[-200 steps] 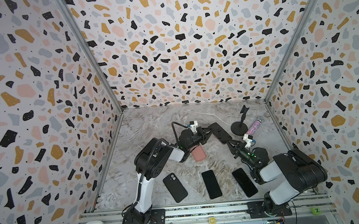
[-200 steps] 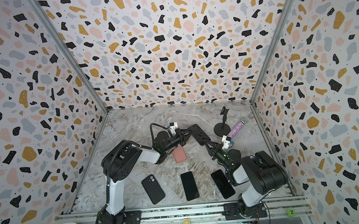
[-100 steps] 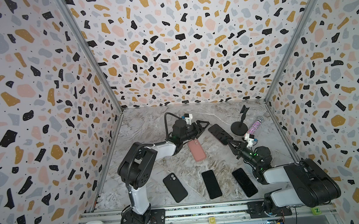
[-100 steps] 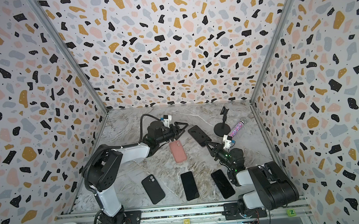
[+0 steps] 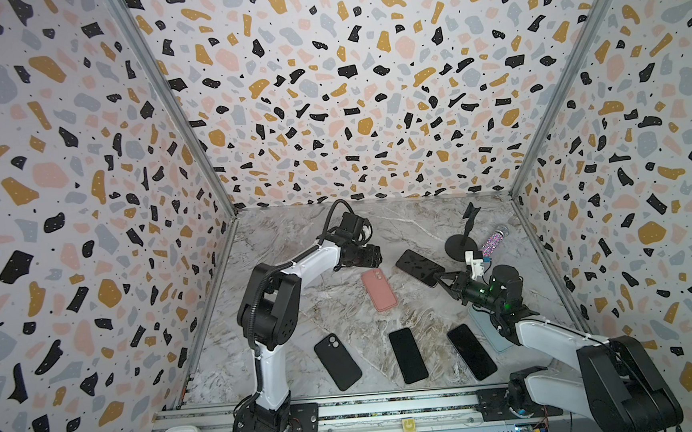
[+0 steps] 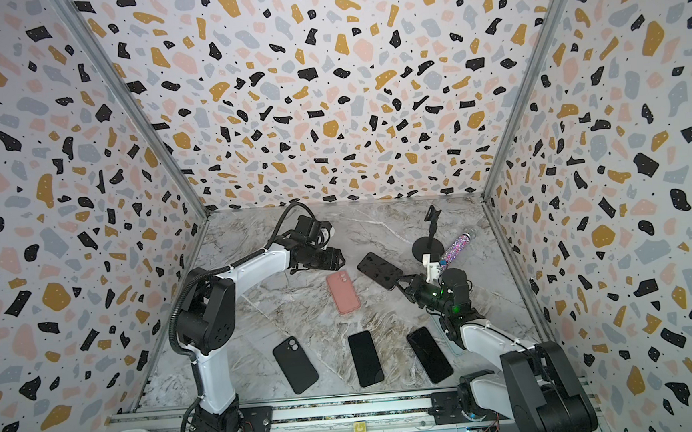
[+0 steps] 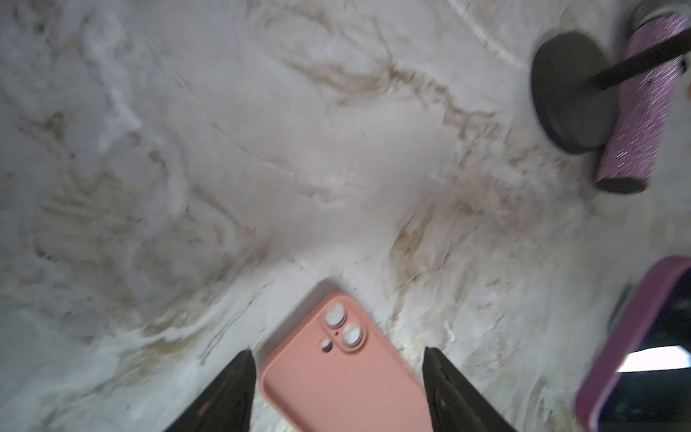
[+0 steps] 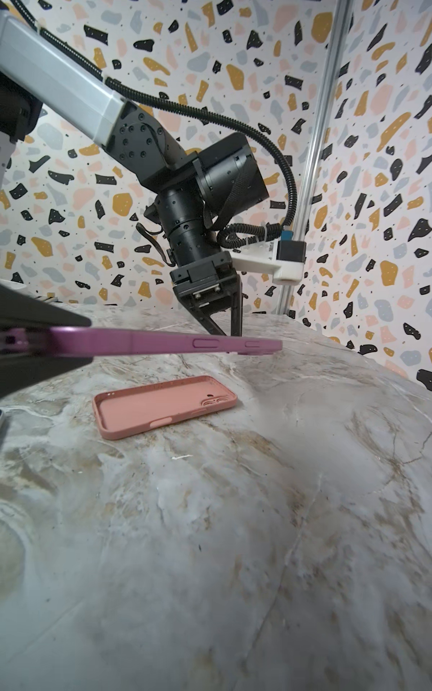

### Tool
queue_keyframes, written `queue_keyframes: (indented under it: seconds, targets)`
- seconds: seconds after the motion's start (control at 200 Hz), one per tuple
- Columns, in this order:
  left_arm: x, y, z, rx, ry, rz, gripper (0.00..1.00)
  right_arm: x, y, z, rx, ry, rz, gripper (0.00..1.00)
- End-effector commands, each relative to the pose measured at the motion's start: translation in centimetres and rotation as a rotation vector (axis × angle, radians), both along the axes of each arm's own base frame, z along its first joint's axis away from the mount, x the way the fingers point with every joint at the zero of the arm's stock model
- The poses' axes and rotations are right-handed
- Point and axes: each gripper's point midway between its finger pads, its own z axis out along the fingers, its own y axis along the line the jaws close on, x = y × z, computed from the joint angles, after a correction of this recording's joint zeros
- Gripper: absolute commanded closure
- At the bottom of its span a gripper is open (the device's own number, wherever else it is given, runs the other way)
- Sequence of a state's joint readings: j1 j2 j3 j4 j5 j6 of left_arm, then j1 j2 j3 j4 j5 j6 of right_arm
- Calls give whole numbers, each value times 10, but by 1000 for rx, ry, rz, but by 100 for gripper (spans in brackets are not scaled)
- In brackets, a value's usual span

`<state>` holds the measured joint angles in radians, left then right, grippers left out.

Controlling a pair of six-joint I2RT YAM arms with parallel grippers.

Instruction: Put the phone into the phone case

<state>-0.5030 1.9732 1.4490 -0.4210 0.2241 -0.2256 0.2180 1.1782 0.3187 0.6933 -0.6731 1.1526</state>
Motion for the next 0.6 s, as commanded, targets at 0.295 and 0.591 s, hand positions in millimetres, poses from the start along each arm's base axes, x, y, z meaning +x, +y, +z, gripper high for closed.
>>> queue_keyframes:
  seconds: [0.295, 0.591]
  targets:
    - [-5, 26, -32, 237, 21, -114, 36, -6, 9, 11, -41, -94, 101, 100]
    - [-3, 11, -49, 283, 43, -130, 60, -9, 10, 7, -32, -86, 111, 100]
